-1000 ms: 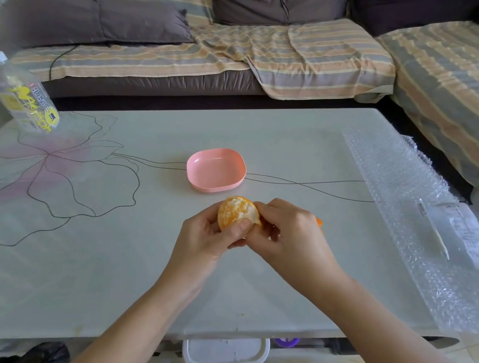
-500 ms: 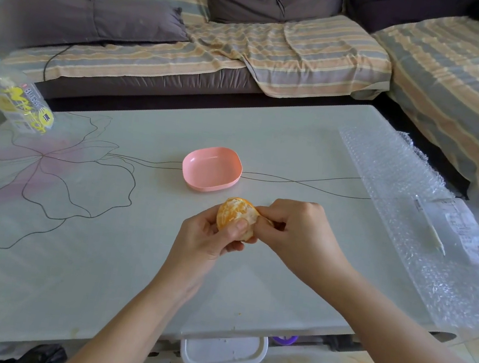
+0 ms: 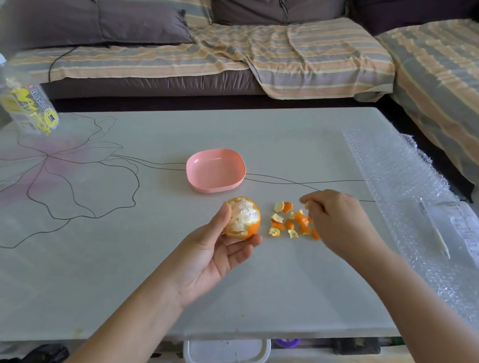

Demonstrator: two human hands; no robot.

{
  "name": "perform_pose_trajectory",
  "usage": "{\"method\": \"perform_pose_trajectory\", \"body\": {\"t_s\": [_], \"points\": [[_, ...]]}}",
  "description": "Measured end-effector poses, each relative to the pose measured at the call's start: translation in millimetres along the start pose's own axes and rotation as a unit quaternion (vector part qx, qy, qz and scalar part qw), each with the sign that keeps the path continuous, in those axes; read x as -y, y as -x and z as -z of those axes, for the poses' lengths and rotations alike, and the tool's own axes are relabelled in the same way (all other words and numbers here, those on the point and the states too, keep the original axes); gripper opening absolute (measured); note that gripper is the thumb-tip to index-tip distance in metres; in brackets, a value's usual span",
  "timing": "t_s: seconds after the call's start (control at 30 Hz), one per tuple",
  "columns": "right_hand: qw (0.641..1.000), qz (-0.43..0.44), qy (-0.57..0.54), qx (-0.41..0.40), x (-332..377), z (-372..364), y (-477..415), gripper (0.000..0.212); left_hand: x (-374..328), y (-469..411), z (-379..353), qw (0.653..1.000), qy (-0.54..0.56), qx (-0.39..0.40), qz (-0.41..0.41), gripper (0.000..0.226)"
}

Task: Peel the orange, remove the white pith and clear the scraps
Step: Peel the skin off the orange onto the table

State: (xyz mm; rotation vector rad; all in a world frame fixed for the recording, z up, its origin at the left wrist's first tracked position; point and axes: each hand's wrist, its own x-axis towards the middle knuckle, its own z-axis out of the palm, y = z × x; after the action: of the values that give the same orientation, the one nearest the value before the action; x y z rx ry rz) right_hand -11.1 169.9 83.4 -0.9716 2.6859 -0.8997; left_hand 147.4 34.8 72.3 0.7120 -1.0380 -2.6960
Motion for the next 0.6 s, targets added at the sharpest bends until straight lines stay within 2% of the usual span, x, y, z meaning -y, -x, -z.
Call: {"method": "perform_pose_trajectory", "body": {"t_s": [0.13, 0.17, 0.23, 0.3, 0.37, 0.43, 0.5, 0.6], "points": [[0.996, -0.02, 0.077, 0.035, -14.9, -0.4, -3.0, 0.033, 1.1, -0.2, 2.7, 1.0, 0.011, -0.009, 0.007, 0.103], [0.996, -0.016, 0.075, 0.034, -13.6, -0.7, -1.4, 0.035, 1.4, -0.5, 3.0, 1.0, 0.015, -0.01, 0.008, 0.102], [1.0, 0.006, 0.003, 0.017, -4.1, -0.8, 2.6, 0.038, 1.3, -0.1, 1.6, 1.0, 0.019, -0.017, 0.011, 0.095], [0.995, 0.036, -0.093, 0.026, 12.9, -0.4, 10.6, 0.042, 2.0, -1.0, -1.0, 1.0, 0.011, -0.026, 0.005, 0.067], [0.989, 0.066, -0.119, 0.055, 27.3, -1.9, 20.7, 0.051, 2.7, -1.6, -3.8, 1.0, -0.001, -0.026, -0.006, 0.041], [0.988, 0.091, -0.112, 0.063, 33.2, -6.9, 26.2, 0.043, 4.8, -2.5, -4.6, 1.0, -0.014, -0.015, -0.021, 0.028], [0.987, 0.104, -0.107, 0.061, 36.1, -10.6, 28.2, 0.028, 7.1, -1.7, -4.4, 0.999, -0.03, -0.004, -0.04, 0.026], [0.984, 0.14, -0.096, 0.046, 37.0, -14.5, 29.4, 0.018, 10.3, -1.5, -2.0, 0.994, -0.072, -0.013, -0.084, 0.022]]}}
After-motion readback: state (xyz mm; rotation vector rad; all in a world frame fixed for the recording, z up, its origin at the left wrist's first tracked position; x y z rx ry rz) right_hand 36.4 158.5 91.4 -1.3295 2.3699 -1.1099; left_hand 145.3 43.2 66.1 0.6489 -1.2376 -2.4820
